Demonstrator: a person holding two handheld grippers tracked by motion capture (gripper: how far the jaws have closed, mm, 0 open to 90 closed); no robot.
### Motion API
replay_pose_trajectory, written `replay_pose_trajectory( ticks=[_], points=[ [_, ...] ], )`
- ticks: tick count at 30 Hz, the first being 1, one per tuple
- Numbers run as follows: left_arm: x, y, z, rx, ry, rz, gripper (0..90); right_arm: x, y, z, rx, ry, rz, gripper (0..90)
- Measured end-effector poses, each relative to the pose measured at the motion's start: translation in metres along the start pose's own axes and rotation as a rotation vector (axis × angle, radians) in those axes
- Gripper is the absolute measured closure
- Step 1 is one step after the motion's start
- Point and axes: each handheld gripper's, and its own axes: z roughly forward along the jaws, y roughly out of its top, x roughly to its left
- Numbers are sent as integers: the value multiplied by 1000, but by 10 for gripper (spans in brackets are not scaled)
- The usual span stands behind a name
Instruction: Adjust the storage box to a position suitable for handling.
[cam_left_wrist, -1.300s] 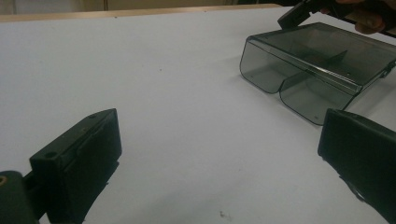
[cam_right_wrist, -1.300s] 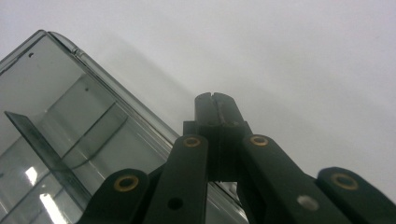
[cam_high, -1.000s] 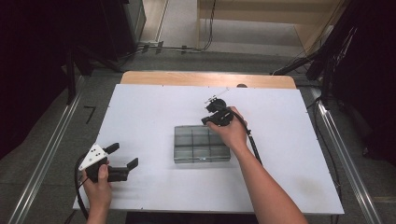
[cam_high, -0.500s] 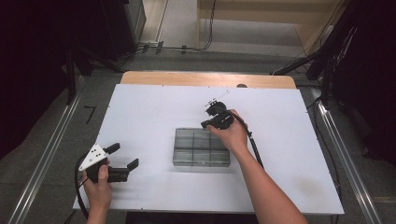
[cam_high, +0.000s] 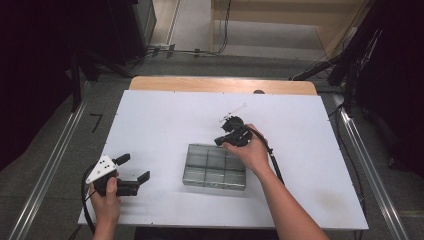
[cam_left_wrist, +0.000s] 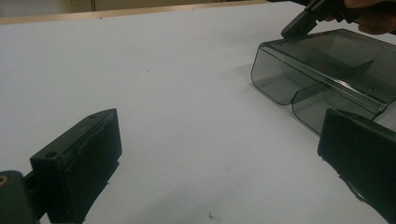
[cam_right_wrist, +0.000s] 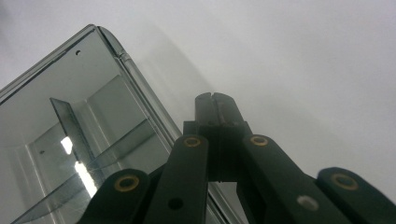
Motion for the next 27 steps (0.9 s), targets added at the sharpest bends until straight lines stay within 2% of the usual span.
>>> replay_pose_trajectory(
  ticks=[3, 5, 6, 10, 16, 19, 20, 22, 24, 25, 27],
  points=[
    [-2, 1, 2, -12, -24, -20, 0, 4, -2, 0, 0, -3, -6, 882],
    [-3, 2, 3, -7, -37, -13, 0, 6, -3, 0, -2, 0, -22, 882],
    [-6, 3, 5, -5, -56, -6, 0, 9, -5, 0, -1, 9, -33, 882],
    [-13, 4, 10, 9, -87, 9, 0, 16, -8, 0, 0, 21, -43, 881],
    [-22, 6, 19, 29, -132, 11, 0, 23, -11, 1, -8, 26, -50, 882],
    [-28, 8, 25, 57, -134, 18, 0, 26, -12, 0, -5, 25, -60, 882],
    [-30, 8, 27, 66, -140, 19, 36, 29, -13, 0, -4, 28, -68, 882],
    [-34, 9, 30, 80, -155, 18, 54, 30, -14, 0, -3, 33, -77, 882],
    [-35, 10, 33, 90, -192, 1, 71, 31, -15, 0, -11, 26, -70, 881],
    [-36, 10, 35, 93, -211, -15, 98, 31, -16, -2, -25, 6, -61, 881],
    [-37, 11, 35, 98, -202, -24, 204, 29, -21, -6, -68, -17, -56, 879]
  ],
)
